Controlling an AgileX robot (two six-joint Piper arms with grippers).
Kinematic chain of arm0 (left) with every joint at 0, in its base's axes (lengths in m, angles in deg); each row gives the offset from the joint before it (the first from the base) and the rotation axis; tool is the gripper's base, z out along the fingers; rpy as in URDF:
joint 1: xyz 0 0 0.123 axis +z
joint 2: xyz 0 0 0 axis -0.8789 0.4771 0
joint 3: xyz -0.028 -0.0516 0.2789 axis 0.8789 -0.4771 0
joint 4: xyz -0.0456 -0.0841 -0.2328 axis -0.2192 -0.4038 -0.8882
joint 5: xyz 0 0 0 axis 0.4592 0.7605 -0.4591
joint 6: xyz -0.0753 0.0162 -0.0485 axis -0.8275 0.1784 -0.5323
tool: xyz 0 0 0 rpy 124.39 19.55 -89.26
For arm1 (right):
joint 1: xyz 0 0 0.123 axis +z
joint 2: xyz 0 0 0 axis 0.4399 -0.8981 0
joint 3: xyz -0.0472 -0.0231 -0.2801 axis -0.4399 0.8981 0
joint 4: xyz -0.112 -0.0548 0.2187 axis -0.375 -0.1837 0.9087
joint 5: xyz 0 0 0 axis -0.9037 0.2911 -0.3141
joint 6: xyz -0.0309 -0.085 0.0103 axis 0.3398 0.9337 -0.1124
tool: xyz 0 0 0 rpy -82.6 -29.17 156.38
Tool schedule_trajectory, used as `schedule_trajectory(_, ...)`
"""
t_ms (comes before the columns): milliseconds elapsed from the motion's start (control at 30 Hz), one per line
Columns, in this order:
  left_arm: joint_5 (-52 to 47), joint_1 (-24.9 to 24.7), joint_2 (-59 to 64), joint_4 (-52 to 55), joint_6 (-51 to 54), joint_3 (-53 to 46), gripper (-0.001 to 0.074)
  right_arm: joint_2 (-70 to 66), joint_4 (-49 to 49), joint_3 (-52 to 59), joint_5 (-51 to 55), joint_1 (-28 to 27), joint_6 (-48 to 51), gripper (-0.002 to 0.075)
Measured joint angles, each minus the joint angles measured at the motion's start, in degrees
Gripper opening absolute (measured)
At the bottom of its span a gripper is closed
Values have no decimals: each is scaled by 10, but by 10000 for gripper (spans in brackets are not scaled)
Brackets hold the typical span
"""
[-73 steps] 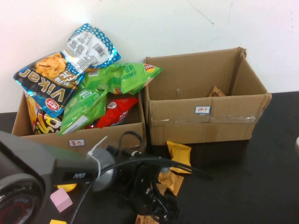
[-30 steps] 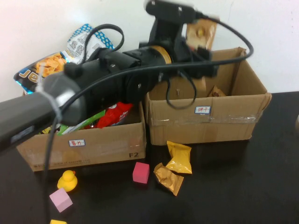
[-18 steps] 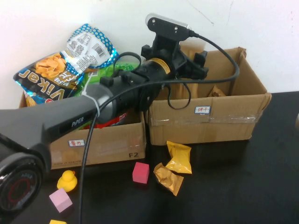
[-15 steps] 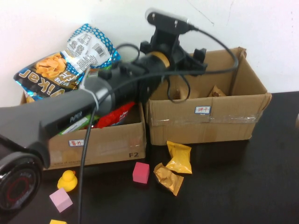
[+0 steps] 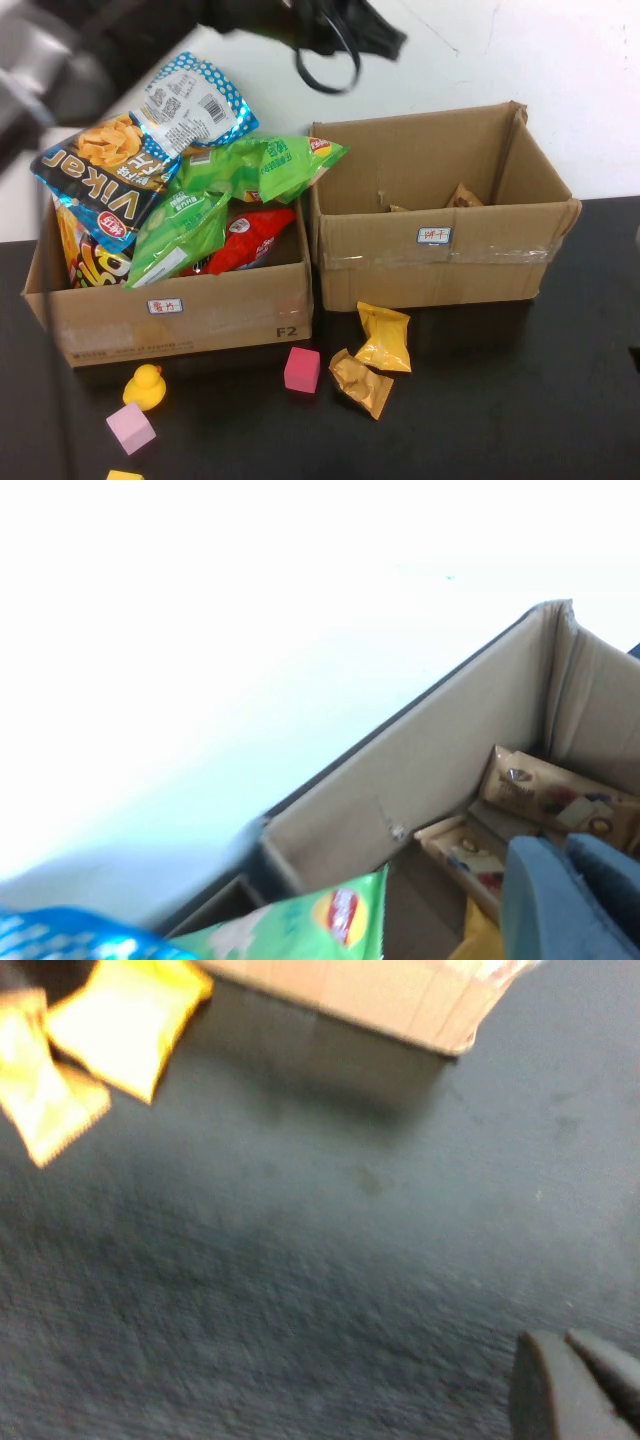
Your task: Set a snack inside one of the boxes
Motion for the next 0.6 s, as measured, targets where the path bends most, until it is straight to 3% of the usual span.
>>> schedule_trajectory(167,-69,-2,-81,17,0,1,2,0,-1,0,-43,0,-68,0)
schedule_trajectory(367,-109,-35,-192,55,-5,-12,0,37,-1,0,-65,0,-80,0)
schedule_trajectory(600,-84,-117,-349,129,-48,-180,0,129,-3,1,-80,0,-80,0)
